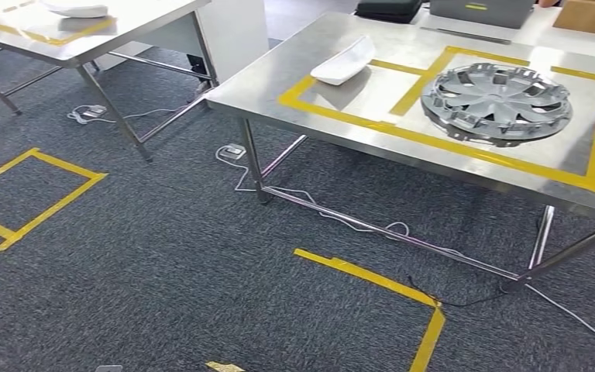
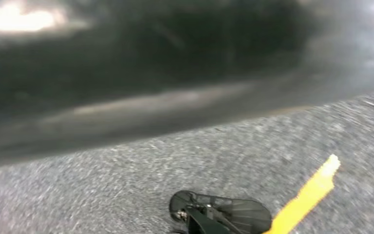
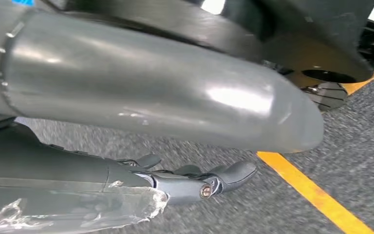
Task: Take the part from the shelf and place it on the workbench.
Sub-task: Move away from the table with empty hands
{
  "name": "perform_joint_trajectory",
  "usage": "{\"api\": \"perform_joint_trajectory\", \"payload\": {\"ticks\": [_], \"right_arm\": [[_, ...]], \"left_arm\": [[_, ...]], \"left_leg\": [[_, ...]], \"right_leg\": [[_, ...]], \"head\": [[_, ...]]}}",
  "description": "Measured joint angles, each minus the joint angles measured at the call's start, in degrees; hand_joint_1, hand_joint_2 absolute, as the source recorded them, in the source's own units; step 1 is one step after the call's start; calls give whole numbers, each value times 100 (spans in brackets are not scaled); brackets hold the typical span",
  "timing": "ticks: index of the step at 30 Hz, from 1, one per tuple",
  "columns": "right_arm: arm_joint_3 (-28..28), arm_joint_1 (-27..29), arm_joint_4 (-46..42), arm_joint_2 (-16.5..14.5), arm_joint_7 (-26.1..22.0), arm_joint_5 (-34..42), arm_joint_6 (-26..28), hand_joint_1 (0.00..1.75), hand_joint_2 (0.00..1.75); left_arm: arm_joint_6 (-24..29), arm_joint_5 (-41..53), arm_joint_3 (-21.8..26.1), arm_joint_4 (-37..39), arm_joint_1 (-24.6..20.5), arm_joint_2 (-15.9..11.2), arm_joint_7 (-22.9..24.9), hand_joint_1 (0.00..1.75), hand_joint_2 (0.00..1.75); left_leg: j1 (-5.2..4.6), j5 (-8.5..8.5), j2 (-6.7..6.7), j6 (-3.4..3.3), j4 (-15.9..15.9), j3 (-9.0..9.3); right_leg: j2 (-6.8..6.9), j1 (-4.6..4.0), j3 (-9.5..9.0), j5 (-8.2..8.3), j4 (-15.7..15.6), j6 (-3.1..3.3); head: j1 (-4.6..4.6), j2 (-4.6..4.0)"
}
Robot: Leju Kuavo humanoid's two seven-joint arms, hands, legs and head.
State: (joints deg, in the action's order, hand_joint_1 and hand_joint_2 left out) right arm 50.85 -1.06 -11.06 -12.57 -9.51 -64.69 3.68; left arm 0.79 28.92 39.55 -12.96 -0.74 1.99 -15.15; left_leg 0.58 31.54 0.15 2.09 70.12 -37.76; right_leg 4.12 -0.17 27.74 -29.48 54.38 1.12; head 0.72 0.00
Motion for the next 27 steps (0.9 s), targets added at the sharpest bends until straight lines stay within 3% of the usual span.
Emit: {"api": "perform_joint_trajectory", "payload": {"ticks": [2, 3, 5, 7, 9, 11, 13, 14, 15, 18, 19, 21, 23, 25, 27], "right_arm": [[-12, -21, 0, -1, -1, -2, 5, 0, 0], [-15, -31, 1, -4, -2, -3, 6, 0, 0], [-21, -51, 2, -13, -3, -4, 9, 0, 0], [-28, -75, 2, -27, -5, -5, 10, 0, 0], [-43, -88, 2, -34, -26, -1, 11, 0, 0], [-55, -79, 2, -34, -63, 7, 13, 0, 0], [-58, -61, 2, -34, -83, 10, 18, 0, 0], [-58, -54, 2, -34, -83, 14, 24, 0, 0], [-58, -51, 2, -34, -79, 18, 32, 0, 0], [-57, -55, 2, -34, -66, 25, 40, 0, 0], [-57, -56, 2, -34, -66, 25, 39, 0, 0], [-57, -56, 2, -34, -66, 25, 33, 0, 0], [-57, -57, 2, -34, -81, 26, 18, 0, 0], [-56, -60, 2, -40, -141, 33, 9, 0, 0], [-55, -54, 2, -47, -195, 40, 10, 0, 0]], "left_arm": [[-2, 2, 14, 0, 3, -25, 0, 0, 0], [-5, 3, 19, 0, -2, -36, 0, 0, 0], [-11, 4, 34, 2, -9, -52, 0, 0, 0], [-12, 5, 55, 5, 0, -70, 0, 0, 0], [-11, 19, 64, 6, -2, -79, 4, 0, 0], [-13, 50, 64, 6, -20, -86, 13, 0, 0], [-21, 95, 66, 6, -33, -100, 17, 0, 0], [-27, 121, 67, 7, -28, -106, 17, 0, 0], [-34, 145, 69, 7, -18, -110, 15, 0, 0], [-45, 200, 77, 7, -1, -114, -4, 0, 0], [-46, 208, 78, 7, -2, -114, -8, 0, 0], [-48, 214, 78, 7, -3, -113, -11, 0, 0], [-54, 222, 84, 7, -12, -123, -17, 0, 0], [-51, 252, 98, 19, 15, -146, 4, 0, 0], [-42, 301, 106, 31, 32, -162, 51, 0, 0]], "left_leg": [[24, -265, -208, 27, -805, 544], [11, -353, -319, -6, -1134, 749], [-36, -365, -435, -118, -1405, 882], [-47, -397, -338, -233, -1432, 845], [-33, -447, -221, -320, -1462, 811], [-38, -495, -89, -390, -1471, 755], [-65, -534, 66, -425, -1469, 701], [-79, -549, 149, -428, -1467, 688], [-91, -561, 231, -423, -1463, 683], [-106, -581, 416, -399, -1449, 682], [-107, -584, 437, -395, -1447, 681], [-104, -586, 450, -391, -1445, 675], [-111, -602, 545, -353, -1413, 617], [-111, -502, 450, -250, -1221, 451], [-83, -156, 178, -147, -647, 152]], "right_leg": [[133, 4, 3, -6, 43, -33], [189, -2, 3, -9, 57, -62], [287, -15, -26, -7, 71, -129], [347, -4, -43, -18, 80, -199], [111, 20, 79, -191, 304, -254], [-254, 35, 423, -577, 1031, -271], [-386, 36, 792, -832, 1777, -267], [-403, 35, 855, -795, 1880, -257], [-424, 33, 802, -642, 1741, -239], [-613, 28, 372, -62, 794, -165], [-664, 28, 303, 12, 644, -153], [-747, 28, 262, 40, 550, -145], [-869, 39, 165, 35, 319, -129], [-758, 63, 99, 49, 130, -75], [-501, 71, 104, 88, 95, -25]], "head": [[-3, 0], [5, 0], [21, 0], [32, 0], [62, 0], [93, 0], [96, 0], [97, 0], [97, 0], [98, 0], [98, 0], [99, 0], [97, 0], [72, 0], [39, 0]]}}
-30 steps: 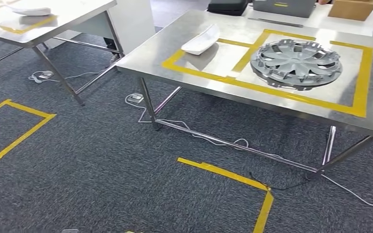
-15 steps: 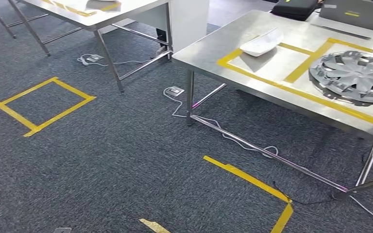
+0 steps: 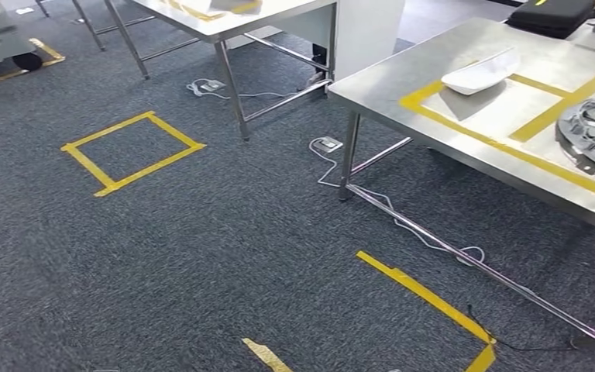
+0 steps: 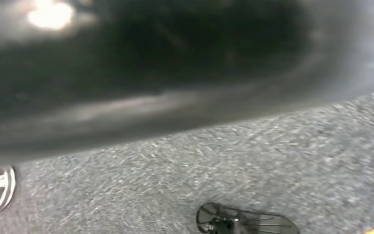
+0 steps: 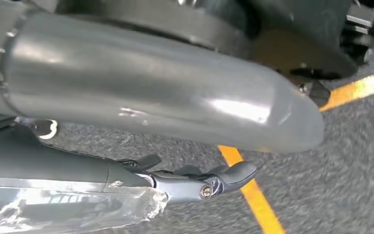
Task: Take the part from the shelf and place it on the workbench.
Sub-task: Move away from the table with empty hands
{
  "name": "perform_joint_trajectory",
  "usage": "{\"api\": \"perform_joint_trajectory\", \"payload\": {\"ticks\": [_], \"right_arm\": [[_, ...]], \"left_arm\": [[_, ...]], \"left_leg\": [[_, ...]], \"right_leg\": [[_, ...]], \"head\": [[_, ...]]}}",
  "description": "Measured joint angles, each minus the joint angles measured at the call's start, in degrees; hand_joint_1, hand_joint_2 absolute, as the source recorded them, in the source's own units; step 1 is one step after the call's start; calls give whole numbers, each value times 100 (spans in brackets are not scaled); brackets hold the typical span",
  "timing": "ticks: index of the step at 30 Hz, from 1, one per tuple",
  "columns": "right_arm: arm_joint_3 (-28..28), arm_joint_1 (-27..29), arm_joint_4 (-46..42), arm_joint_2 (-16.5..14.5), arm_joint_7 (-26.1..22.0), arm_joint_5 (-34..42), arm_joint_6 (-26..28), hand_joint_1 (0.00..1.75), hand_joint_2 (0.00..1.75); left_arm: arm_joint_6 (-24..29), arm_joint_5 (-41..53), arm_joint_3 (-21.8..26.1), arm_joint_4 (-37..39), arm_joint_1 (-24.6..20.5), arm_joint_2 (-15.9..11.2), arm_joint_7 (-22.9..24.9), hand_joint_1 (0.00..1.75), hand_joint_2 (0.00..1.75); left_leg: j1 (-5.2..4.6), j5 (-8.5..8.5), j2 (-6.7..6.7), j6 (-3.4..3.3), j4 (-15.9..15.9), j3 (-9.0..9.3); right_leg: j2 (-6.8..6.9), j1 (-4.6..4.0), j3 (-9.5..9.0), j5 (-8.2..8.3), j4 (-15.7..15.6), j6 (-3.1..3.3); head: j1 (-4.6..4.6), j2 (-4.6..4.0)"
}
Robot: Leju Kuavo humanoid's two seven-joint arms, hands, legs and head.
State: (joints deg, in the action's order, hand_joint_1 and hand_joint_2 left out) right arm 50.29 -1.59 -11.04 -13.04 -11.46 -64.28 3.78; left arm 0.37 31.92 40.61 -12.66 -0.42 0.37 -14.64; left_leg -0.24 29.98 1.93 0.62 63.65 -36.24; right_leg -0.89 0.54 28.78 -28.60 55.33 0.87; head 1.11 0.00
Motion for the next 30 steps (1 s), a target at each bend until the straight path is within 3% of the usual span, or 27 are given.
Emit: {"api": "perform_joint_trajectory", "payload": {"ticks": [2, 3, 4, 6, 8, 9, 11, 12, 14, 16, 17, 18, 19, 20, 22, 23, 25, 27, 28, 30], "right_arm": [[-1, 7, 0, 1, -13, -16, 9, 0, 0], [-2, 2, 0, 1, -18, -33, 20, 0, 0], [-3, -9, 0, 2, -29, -51, 34, 0, 0], [-7, -31, 0, 2, -54, -77, 60, 0, 0], [-9, -43, -1, 7, -52, -84, 84, 0, 0], [-9, -47, -1, 10, -31, -82, 97, 0, 0], [-7, -60, -2, 16, 50, -68, 116, 0, 0], [-6, -67, -1, 16, 106, -56, 120, 0, 0], [1, -62, -1, 15, 233, -12, 147, 0, 0], [21, -25, 0, 10, 355, 37, 210, 0, 0], [36, -1, 0, 8, 395, 52, 237, 0, 0], [51, 21, 0, 7, 416, 62, 250, 0, 0], [66, 39, 0, 6, 422, 66, 249, 0, 0], [78, 50, 0, 6, 421, 67, 237, 0, 0], [94, 59, 0, 6, 414, 64, 202, 0, 0], [98, 62, 0, 6, 412, 59, 180, 0, 0], [102, 66, 1, 7, 411, 15, 107, 0, 0], [99, 66, 2, 17, 413, -75, -13, 0, 0], [96, 64, 2, 25, 412, -117, -71, 0, 0], [89, 63, 2, 40, 399, -157, -151, 0, 0]], "left_arm": [[6, 68, 0, 0, -17, -7, 78, 0, 0], [9, 116, 0, 0, -13, -12, 142, 0, 0], [13, 170, 0, 0, -1, -21, 213, 0, 0], [14, 277, -1, 0, 18, -49, 334, 0, 0], [8, 364, -4, 0, -2, -75, 383, 0, 0], [4, 402, -7, 0, -10, -84, 387, 0, 0], [0, 459, -9, 2, 7, -93, 356, 0, 0], [7, 491, -9, 3, 27, -89, 314, 0, 0], [200, 585, -14, 4, 29, 30, 226, 0, 0], [674, 661, -19, 4, -49, 322, 215, 0, 0], [907, 672, -20, 5, -99, 490, 226, 0, 0], [1056, 674, -20, 8, -141, 648, 223, 0, 0], [1125, 673, -22, 13, -169, 782, 205, 0, 0], [1145, 668, -24, 20, -188, 888, 176, 0, 0], [1135, 650, -25, 30, -217, 1012, 124, 0, 0], [1126, 639, -24, 31, -235, 1045, 102, 0, 0], [1111, 602, -17, 31, -277, 1071, 63, 0, 0], [1115, 543, 2, 31, -304, 1070, 36, 0, 0], [1121, 522, 17, 31, -305, 1067, 32, 0, 0], [1125, 496, 55, 31, -295, 1064, -8, 0, 0]], "left_leg": [[44, 326, -113, 66, 713, -312], [69, 352, -133, 93, 875, -368], [93, 268, -153, 116, 817, -312], [128, -83, -303, 143, 142, 88], [107, -275, -507, 102, -515, 445], [90, -282, -558, 58, -663, 517], [62, -259, -466, -50, -691, 515], [61, -268, -412, -91, -702, 520], [69, -299, -304, -176, -720, 522], [58, -315, -173, -238, -720, 502], [41, -319, -90, -256, -719, 495], [23, -321, -2, -267, -718, 494], [9, -322, 85, -270, -716, 500], [-1, -322, 168, -271, -716, 512], [-6, -319, 292, -267, -715, 530], [-15, -314, 338, -259, -708, 529], [-23, -317, 430, -224, -691, 493], [-14, -338, 543, -160, -685, 446], [-10, -328, 532, -129, -671, 430], [-20, -143, 284, -73, -419, 312]], "right_leg": [[201, -6, 18, -5, 4, 5], [295, -5, 25, -8, 5, 3], [375, -3, 27, -13, 7, -4], [512, -2, 8, -31, 13, -37], [638, -30, 8, -72, 38, -110], [696, -44, 8, -93, 44, -149], [804, -39, -37, -119, 39, -215], [777, -24, -52, -154, 62, -248], [505, 3, 87, -389, 414, -298], [192, 13, 480, -775, 1212, -313], [134, 10, 681, -900, 1588, -311], [106, 4, 815, -913, 1798, -301], [85, -4, 848, -807, 1782, -281], [50, -13, 771, -594, 1530, -252], [-92, -21, 486, -146, 803, -196], [-217, -17, 356, -24, 493, -176], [-364, -3, 223, 25, 208, -168], [-321, 3, 184, 14, 149, -156], [-258, 9, 177, 27, 136, -132], [-108, 26, 155, 46, 92, -71]], "head": [[-13, 0], [-14, 0], [-16, 0], [-17, 0], [-22, 0], [-22, 0], [-16, 0], [-16, 0], [-1, 0], [17, 0], [20, 0], [21, 0], [25, 0], [25, 0], [26, 0], [24, 0], [19, 0], [15, 0], [15, 0], [-19, 0]]}}
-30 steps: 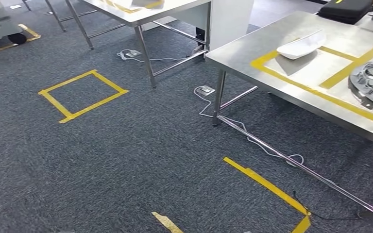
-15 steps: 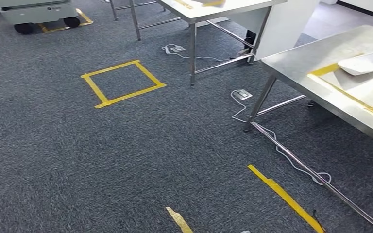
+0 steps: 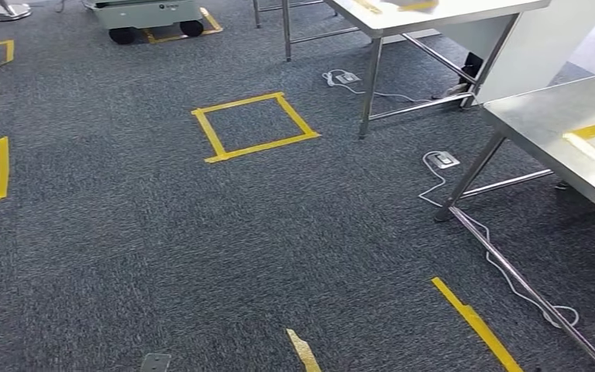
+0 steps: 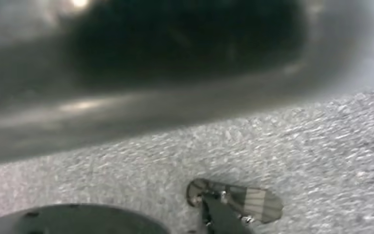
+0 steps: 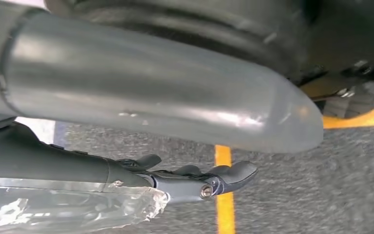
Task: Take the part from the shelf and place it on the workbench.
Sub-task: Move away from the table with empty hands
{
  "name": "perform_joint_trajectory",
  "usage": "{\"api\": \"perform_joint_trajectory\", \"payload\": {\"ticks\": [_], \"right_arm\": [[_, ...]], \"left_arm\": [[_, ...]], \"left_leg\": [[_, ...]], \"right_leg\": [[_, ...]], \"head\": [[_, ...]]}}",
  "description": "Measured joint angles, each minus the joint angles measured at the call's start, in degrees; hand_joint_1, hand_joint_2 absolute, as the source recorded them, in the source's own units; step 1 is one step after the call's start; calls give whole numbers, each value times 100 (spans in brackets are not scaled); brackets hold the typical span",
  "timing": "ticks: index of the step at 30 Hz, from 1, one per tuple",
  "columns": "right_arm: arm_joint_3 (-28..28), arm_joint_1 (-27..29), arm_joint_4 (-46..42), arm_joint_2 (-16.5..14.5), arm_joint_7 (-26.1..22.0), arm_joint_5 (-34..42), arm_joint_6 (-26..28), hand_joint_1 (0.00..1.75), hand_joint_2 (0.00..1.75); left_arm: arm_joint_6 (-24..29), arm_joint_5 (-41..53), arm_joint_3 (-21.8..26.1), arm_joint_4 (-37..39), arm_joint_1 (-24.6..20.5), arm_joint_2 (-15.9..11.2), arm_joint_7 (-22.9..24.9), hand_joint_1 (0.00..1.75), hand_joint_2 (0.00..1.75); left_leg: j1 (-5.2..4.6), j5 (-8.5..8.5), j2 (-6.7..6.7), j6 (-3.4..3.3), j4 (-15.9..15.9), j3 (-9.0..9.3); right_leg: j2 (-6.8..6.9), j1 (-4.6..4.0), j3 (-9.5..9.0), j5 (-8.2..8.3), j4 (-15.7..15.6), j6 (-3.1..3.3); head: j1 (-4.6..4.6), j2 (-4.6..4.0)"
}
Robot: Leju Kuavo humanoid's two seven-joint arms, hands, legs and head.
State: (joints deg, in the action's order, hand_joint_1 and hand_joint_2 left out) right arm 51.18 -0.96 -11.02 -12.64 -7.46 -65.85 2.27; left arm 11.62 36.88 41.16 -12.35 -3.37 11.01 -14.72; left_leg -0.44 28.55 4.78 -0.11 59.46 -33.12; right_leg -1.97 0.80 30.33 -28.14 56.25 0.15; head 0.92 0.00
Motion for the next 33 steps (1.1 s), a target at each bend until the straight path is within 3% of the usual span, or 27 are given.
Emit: {"api": "perform_joint_trajectory", "payload": {"ticks": [2, 3, 4, 5, 7, 9, 11, 13, 15, 17, 19, 20, 21, 22, 24, 26, 28, 30, 32, 33], "right_arm": [[-1, 16, 0, 14, -13, -1, -30, 0, 0], [-1, 27, 0, 22, -14, 0, -33, 0, 0], [-1, 34, 0, 30, -21, 2, -34, 0, 0], [-1, 36, 0, 37, -39, 5, -41, 0, 0], [-1, 34, 0, 45, -107, 11, -87, 0, 0], [-1, 41, 0, 58, -185, 11, -133, 0, 0], [-1, 49, 0, 68, -213, 10, -108, 0, 0], [-1, 34, 0, 69, -199, 2, -58, 0, 0], [-3, 15, 0, 70, -175, -23, -37, 0, 0], [-5, 20, 0, 73, -152, -58, -34, 0, 0], [-8, 38, 0, 86, -144, -93, -29, 0, 0], [-9, 45, 0, 102, -152, -113, -32, 0, 0], [-11, 51, 0, 127, -173, -132, -46, 0, 0], [-15, 52, 0, 162, -204, -151, -71, 0, 0], [-28, 52, 1, 254, -276, -184, -135, 0, 0], [-38, 46, 2, 328, -322, -202, -166, 0, 0], [-51, 39, 2, 370, -370, -235, -155, 0, 0], [-85, 34, 2, 407, -429, -302, -116, 0, 0], [-124, 40, 2, 436, -457, -371, -77, 0, 0], [-139, 52, 2, 451, -456, -408, -59, 0, 0]], "left_arm": [[-24, -19, 41, 0, 16, -4, -91, 0, 0], [-40, -26, 61, 0, 32, -8, -133, 0, 0], [-61, -28, 75, 0, 58, -14, -163, 0, 0], [-98, -23, 85, 0, 93, -31, -187, 0, 0], [-263, 0, 97, 0, 173, -121, -237, 0, 0], [-473, 20, 117, 0, 228, -254, -267, 0, 0], [-575, 27, 155, 0, 264, -355, -253, 0, 0], [-569, 34, 196, -1, 327, -423, -239, 0, 0], [-524, 39, 232, -5, 377, -465, -276, 0, 0], [-491, 44, 259, -10, 378, -471, -348, 0, 0], [-482, 57, 290, -10, 374, -463, -440, 0, 0], [-484, 68, 312, -9, 379, -458, -483, 0, 0], [-491, 81, 335, -9, 384, -453, -511, 0, 0], [-505, 102, 355, -9, 387, -446, -525, 0, 0], [-541, 139, 375, -9, 384, -426, -529, 0, 0], [-574, 172, 381, -9, 382, -404, -515, 0, 0], [-629, 260, 388, -9, 395, -403, -475, 0, 0], [-721, 406, 390, -9, 408, -429, -427, 0, 0], [-809, 522, 387, -9, 392, -460, -391, 0, 0], [-843, 547, 386, -9, 381, -469, -378, 0, 0]], "left_leg": [[13, 383, -318, 53, 685, -321], [30, 544, -381, 78, 1064, -502], [50, 614, -408, 100, 1320, -622], [69, 568, -425, 117, 1374, -641], [95, 209, -520, 133, 839, -350], [76, -69, -785, 112, 74, 52], [39, -94, -914, 52, -229, 185], [37, -101, -795, -28, -254, 171], [58, -130, -672, -101, -285, 182], [69, -151, -536, -151, -296, 177], [62, -157, -373, -170, -293, 168], [56, -158, -288, -171, -291, 170], [50, -158, -204, -171, -290, 179], [42, -158, -124, -171, -290, 190], [28, -156, 25, -161, -282, 196], [36, -164, 153, -115, -272, 161], [58, -186, 274, -37, -280, 123], [55, -93, 112, 34, -165, 59], [59, 240, -242, 101, 376, -200], [77, 429, -349, 136, 761, -391]], "right_leg": [[176, -6, -10, -7, -18, 42], [269, -11, -11, -16, -16, 49], [357, -14, -13, -25, -15, 51], [438, -14, -17, -34, -13, 49], [579, -14, -46, -58, -12, 26], [703, -42, -81, -97, -1, -28], [823, -75, -109, -130, 9, -89], [905, -66, -129, -159, 10, -147], [667, -36, -55, -322, 208, -207], [321, -23, 245, -690, 879, -238], [218, -25, 621, -959, 1621, -239], [206, -27, 709, -933, 1747, -230], [191, -28, 676, -779, 1615, -210], [144, -29, 543, -547, 1281, -179], [-125, -23, 195, -157, 456, -83], [-315, -22, -2, -64, 55, -30], [-235, -23, -62, -62, -14, -31], [-88, -3, -121, -15, -117, -13], [96, 9, -167, 5, -184, 9], [193, 7, -175, -5, -187, 17]], "head": [[-35, 0], [-38, 0], [-36, 0], [-37, 0], [-39, 0], [-43, 0], [-42, 0], [-45, 0], [-24, 0], [9, 0], [12, 0], [12, 0], [12, 0], [12, 0], [6, 0], [1, 0], [2, 0], [-14, 0], [-43, 0], [-56, 0]]}}
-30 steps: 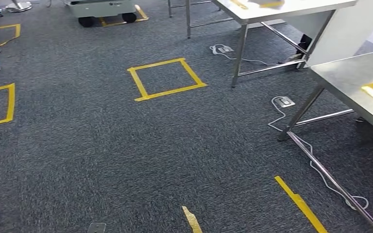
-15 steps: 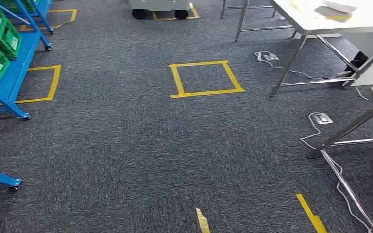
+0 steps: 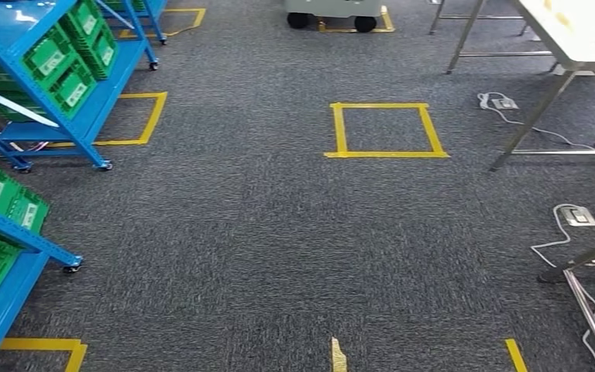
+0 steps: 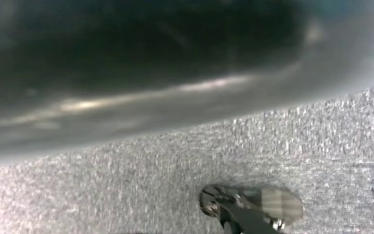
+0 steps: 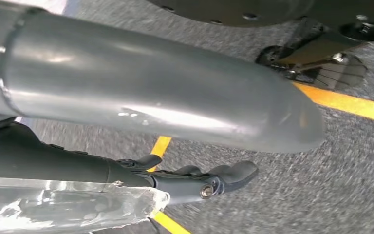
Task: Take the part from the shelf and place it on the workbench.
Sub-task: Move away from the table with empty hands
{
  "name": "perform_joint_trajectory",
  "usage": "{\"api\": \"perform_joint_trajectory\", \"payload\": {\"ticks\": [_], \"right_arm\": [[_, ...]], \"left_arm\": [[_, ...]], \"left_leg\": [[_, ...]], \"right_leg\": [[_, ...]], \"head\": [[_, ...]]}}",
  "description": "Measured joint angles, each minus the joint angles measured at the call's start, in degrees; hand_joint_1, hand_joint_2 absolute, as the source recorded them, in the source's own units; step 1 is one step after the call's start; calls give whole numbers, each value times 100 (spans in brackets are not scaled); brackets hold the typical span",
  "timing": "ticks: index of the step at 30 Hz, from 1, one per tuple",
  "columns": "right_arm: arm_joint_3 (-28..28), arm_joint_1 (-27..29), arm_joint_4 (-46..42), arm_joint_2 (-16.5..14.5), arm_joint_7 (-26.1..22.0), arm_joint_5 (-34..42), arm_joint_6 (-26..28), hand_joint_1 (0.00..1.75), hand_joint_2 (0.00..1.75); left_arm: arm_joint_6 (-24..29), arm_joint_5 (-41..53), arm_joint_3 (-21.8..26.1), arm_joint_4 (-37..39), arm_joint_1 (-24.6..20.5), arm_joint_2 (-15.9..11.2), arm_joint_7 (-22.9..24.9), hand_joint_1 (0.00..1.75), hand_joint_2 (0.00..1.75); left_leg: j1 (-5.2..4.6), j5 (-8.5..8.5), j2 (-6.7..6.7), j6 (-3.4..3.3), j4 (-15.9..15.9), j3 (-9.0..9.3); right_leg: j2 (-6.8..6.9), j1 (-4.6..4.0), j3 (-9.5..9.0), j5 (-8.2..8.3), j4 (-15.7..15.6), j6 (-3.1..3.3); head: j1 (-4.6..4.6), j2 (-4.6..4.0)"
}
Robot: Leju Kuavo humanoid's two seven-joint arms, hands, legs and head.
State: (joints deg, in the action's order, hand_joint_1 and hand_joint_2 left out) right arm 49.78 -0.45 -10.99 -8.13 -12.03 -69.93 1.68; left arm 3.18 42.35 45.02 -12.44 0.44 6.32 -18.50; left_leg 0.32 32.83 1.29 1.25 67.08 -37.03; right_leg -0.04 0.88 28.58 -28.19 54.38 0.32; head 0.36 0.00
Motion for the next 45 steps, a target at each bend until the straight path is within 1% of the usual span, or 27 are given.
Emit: {"api": "perform_joint_trajectory", "payload": {"ticks": [1, 2, 3, 4, 6, 8, 10, 11, 13, 15, 16, 17, 18, 20, 22, 24, 26, 28, 30, 32, 33, 34, 37, 39, 41, 43, 45], "right_arm": [[-18, 17, 0, 19, 9, -43, 16, 0, 0], [-39, 35, 0, 42, 27, -90, 31, 0, 0], [-65, 51, 0, 66, 52, -135, 42, 0, 0], [-91, 64, 0, 92, 78, -170, 51, 0, 0], [-132, 80, 0, 159, 118, -207, 65, 0, 0], [-155, 78, 2, 227, 134, -213, 75, 0, 0], [-175, 64, 4, 274, 142, -216, 80, 0, 0], [-186, 55, 4, 291, 148, -217, 83, 0, 0], [-204, 49, 4, 320, 174, -223, 103, 0, 0], [-220, 65, 6, 340, 219, -232, 124, 0, 0], [-226, 75, 7, 351, 236, -236, 128, 0, 0], [-231, 84, 8, 367, 244, -243, 128, 0, 0], [-234, 88, 9, 386, 243, -258, 128, 0, 0], [-249, 86, 9, 427, 215, -309, 119, 0, 0], [-277, 89, 11, 467, 173, -375, 89, 0, 0], [-310, 97, 14, 490, 172, -443, 49, 0, 0], [-349, 101, 16, 495, 203, -500, 25, 0, 0], [-385, 109, 17, 497, 223, -521, 14, 0, 0], [-405, 137, 17, 499, 237, -526, 7, 0, 0], [-420, 159, 17, 509, 256, -538, -6, 0, 0], [-428, 158, 17, 514, 259, -547, -14, 0, 0], [-434, 154, 17, 518, 255, -556, -24, 0, 0], [-448, 147, 17, 522, 232, -575, -46, 0, 0], [-457, 137, 17, 534, 222, -579, -53, 0, 0], [-470, 109, 16, 552, 215, -580, -55, 0, 0], [-479, 83, 16, 560, 170, -577, -55, 0, 0], [-480, 81, 17, 561, 80, -546, -44, 0, 0]], "left_arm": [[-21, 6, -1, 0, -6, -15, 9, 0, 0], [-37, -7, 3, 0, -2, -33, 16, 0, 0], [-46, -28, 13, 0, 9, -55, 27, 0, 0], [-52, -52, 28, 0, 23, -82, 37, 0, 0], [-64, -90, 69, 1, 34, -119, 51, 0, 0], [-73, -104, 97, 2, 18, -129, 58, 0, 0], [-78, -104, 116, 3, 19, -140, 68, 0, 0], [-77, -108, 125, 4, 29, -147, 80, 0, 0], [-65, -151, 149, 4, 33, -155, 134, 0, 0], [-45, -228, 201, 4, 19, -154, 229, 0, 0], [-36, -270, 239, 4, 15, -149, 279, 0, 0], [-26, -302, 278, 4, 18, -144, 321, 0, 0], [-18, -332, 319, 4, 25, -139, 359, 0, 0], [-4, -393, 408, 4, 34, -132, 415, 0, 0], [8, -485, 520, 4, 22, -117, 450, 0, 0], [18, -583, 651, 3, 14, -113, 467, 0, 0], [23, -646, 783, 1, 30, -137, 482, 0, 0], [25, -676, 884, -4, 39, -161, 497, 0, 0], [29, -702, 956, -7, 18, -172, 510, 0, 0], [52, -730, 1022, -7, -1, -179, 534, 0, 0], [78, -743, 1061, -7, -2, -180, 556, 0, 0], [106, -751, 1099, -7, 1, -183, 582, 0, 0], [165, -763, 1187, -8, -15, -204, 631, 0, 0], [174, -764, 1225, -9, -41, -212, 633, 0, 0], [179, -766, 1256, -9, -37, -212, 634, 0, 0], [196, -784, 1285, -9, -25, -206, 633, 0, 0], [218, -807, 1328, -10, -51, -202, 584, 0, 0]], "left_leg": [[23, 124, -48, 34, 336, -168], [48, 143, -72, 65, 518, -259], [73, 40, -94, 93, 472, -233], [96, -152, -135, 117, 216, -99], [103, -515, -359, 140, -540, 293], [78, -592, -517, 56, -931, 484], [58, -549, -441, -77, -943, 474], [58, -549, -386, -119, -942, 471], [65, -563, -270, -195, -947, 469], [53, -564, -139, -247, -949, 460], [37, -561, -62, -263, -948, 459], [17, -557, 17, -274, -948, 464], [-5, -553, 101, -281, -947, 475], [-42, -548, 261, -287, -947, 505], [-64, -545, 414, -282, -941, 509], [-48, -559, 548, -239, -936, 472], [-32, -572, 636, -170, -936, 438], [-54, -419, 416, -104, -745, 348], [-47, -65, 63, -43, -142, 70], [-5, 172, -64, 11, 480, -220], [12, 141, -87, 31, 554, -244], [24, 5, -111, 43, 402, -153], [8, -470, -383, 1, -693, 448], [-27, -507, -473, -81, -1010, 603], [-34, -520, -364, -166, -1033, 595], [-10, -556, -267, -238, -1065, 599], [7, -581, -156, -281, -1078, 583]], "right_leg": [[100, 0, -6, -15, 3, -2], [193, 4, -17, -34, 8, -11], [275, 12, -35, -56, 14, -27], [348, 26, -61, -81, 22, -53], [470, 32, -100, -150, 56, -135], [575, 3, -111, -222, 90, -221], [683, -6, -174, -260, 86, -276], [672, 8, -197, -290, 94, -301], [413, 32, -79, -507, 388, -337], [102, 30, 313, -887, 1172, -331], [47, 23, 539, -1021, 1583, -316], [26, 14, 704, -1051, 1838, -292], [12, 0, 774, -956, 1871, -257], [-100, -40, 606, -488, 1294, -145], [-368, -61, 335, -149, 593, -13], [-487, -70, 196, -120, 322, 39], [-367, -58, 135, -106, 238, 22], [-213, -25, 84, -62, 142, 27], [-33, -21, 53, -55, 99, 44], [151, -32, 48, -73, 103, 47], [235, -35, 43, -83, 105, 41], [309, -35, 32, -93, 107, 32], [501, -54, -13, -145, 124, -32], [617, -80, -20, -183, 135, -94], [691, -79, -65, -206, 128, -155], [481, -58, -27, -351, 287, -214], [149, -35, 276, -724, 932, -248]], "head": [[0, 0], [-3, 0], [-2, 0], [-4, 0], [-16, 0], [-21, 0], [-10, 0], [-1, 0], [15, 0], [36, 0], [39, 0], [41, 0], [43, 0], [43, 0], [31, 0], [34, 0], [50, 0], [11, 0], [-34, 0], [-41, 0], [-42, 0], [-43, 0], [-44, 0], [-41, 0], [-43, 0], [-30, 0], [-9, 0]]}}
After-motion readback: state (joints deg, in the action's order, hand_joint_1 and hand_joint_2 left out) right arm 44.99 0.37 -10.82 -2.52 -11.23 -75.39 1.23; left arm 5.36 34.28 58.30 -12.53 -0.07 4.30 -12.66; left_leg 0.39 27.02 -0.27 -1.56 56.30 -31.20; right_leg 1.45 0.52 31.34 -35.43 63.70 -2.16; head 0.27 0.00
